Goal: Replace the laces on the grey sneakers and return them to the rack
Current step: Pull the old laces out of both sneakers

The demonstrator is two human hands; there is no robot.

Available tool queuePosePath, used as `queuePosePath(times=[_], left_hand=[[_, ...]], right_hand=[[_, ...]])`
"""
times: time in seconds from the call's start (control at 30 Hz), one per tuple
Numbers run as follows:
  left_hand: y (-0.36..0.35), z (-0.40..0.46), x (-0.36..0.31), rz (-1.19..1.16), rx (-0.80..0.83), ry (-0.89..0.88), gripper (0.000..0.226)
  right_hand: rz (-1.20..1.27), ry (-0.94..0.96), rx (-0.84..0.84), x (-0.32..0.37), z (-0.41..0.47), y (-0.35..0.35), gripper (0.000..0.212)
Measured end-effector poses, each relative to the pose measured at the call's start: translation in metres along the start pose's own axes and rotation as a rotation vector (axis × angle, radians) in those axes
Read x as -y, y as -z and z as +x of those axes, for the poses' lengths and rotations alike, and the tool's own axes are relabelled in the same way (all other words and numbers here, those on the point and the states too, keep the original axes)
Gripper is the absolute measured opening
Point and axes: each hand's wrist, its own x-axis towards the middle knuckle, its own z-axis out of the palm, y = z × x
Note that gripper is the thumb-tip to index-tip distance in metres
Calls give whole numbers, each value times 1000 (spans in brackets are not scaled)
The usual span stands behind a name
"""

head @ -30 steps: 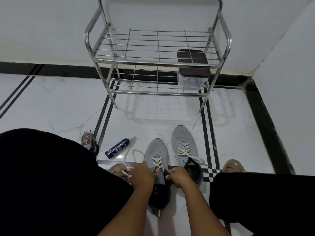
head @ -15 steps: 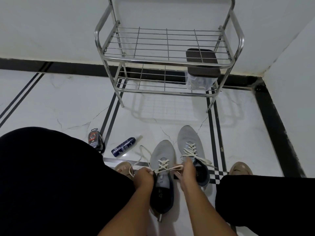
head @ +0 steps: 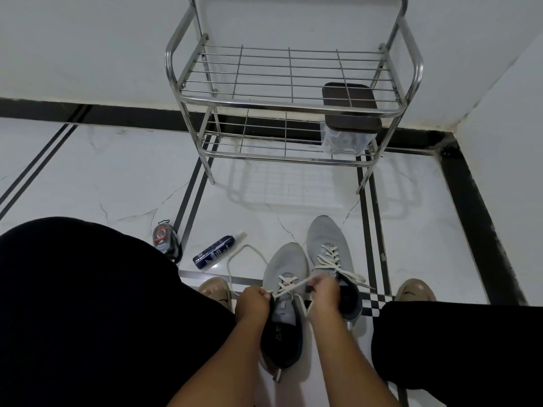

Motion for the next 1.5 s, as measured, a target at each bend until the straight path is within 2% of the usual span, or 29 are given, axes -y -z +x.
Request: queuePosePath(times=[0.03, 0.07, 0.1, 0.13, 0.23, 0.27, 0.33, 0.43, 0.5, 0.57, 0.63, 0.7, 0.73, 0.77, 0.8, 0.9, 0.93, 1.1, 1.2, 1.23, 1.3, 1.37, 1.4, 1.47, 1.5], left_hand=[[0, 0, 0, 1, 5, -3, 13], [0, 0, 0, 1, 10, -2, 13], [0, -1, -1, 4, 14, 1, 13], [-1, -1, -1, 6, 14, 7, 12], [-2, -1, -1, -4, 23, 16, 12], [-3, -1, -2, -7, 26, 12, 12], [-2, -1, -2, 3, 25, -1, 10], [0, 0, -1, 30, 28, -13, 14], [2, 0, -2, 66, 39, 2, 21], [3, -1, -4, 127, 56, 11, 28], [1, -3, -8, 166, 72, -34, 34], [0, -7, -13, 141, 56, -112, 32], [-1, -8, -15, 141, 42, -172, 29], [-2, -8, -15, 165, 34, -235, 26], [-3, -8, -15, 187, 27, -285, 25], [-8, -5, -14, 238, 11, -375, 25], [-10, -5, -12, 264, 4, -400, 25], [-15, -6, -11, 422, -34, -518, 27], [-22, 3, -8, 595, -46, -568, 25], [-23, 7, -6, 589, -44, -548, 22], [-13, 6, -9, 406, -77, -408, 20], [-7, 7, -8, -55, -35, -109, 30], [-4, 9, -6, -183, -14, 4, 31], [-1, 11, -9, 21, 8, 32, 45], [-4, 16, -5, 215, -74, -62, 51]], right_hand=[[406, -134, -44, 10, 0, 5, 26], [584, -182, -47, 20, 1, 10, 24], [526, -159, -7, 29, 0, 11, 19], [265, -73, 25, 30, 3, 7, 14], [-859, 348, 219, 9, 4, -9, 11], [-1107, 425, 274, -5, 3, -12, 10], [-1311, 468, 269, -32, 1, -13, 20], [-1197, 455, 167, -33, -3, -10, 23], [-936, 397, 2, -8, 4, -7, 28], [-744, 406, -66, 16, 13, -1, 27], [-873, 465, -14, 28, 11, 5, 38], [-1059, 581, -121, 23, 4, 10, 46], [-1069, 686, -178, 16, -2, 11, 40], [-1065, 723, -173, 6, -7, 11, 30], [-1058, 676, -101, -5, -12, 12, 22], [-1122, 343, 256, -36, -19, 18, 21], [-1139, 312, 296, -39, -19, 20, 23], [-1081, 303, 241, -38, -7, 22, 22], [-1007, 256, 232, -40, -3, 23, 26], [-986, 219, 204, -42, -1, 25, 26], [-914, 135, 151, -46, 4, 27, 24], [-867, 90, 142, -48, 9, 28, 24], [-869, 90, 158, -47, 9, 28, 24], [-927, 128, 203, -45, 6, 26, 26], [-969, 155, 206, -43, 5, 25, 26]])
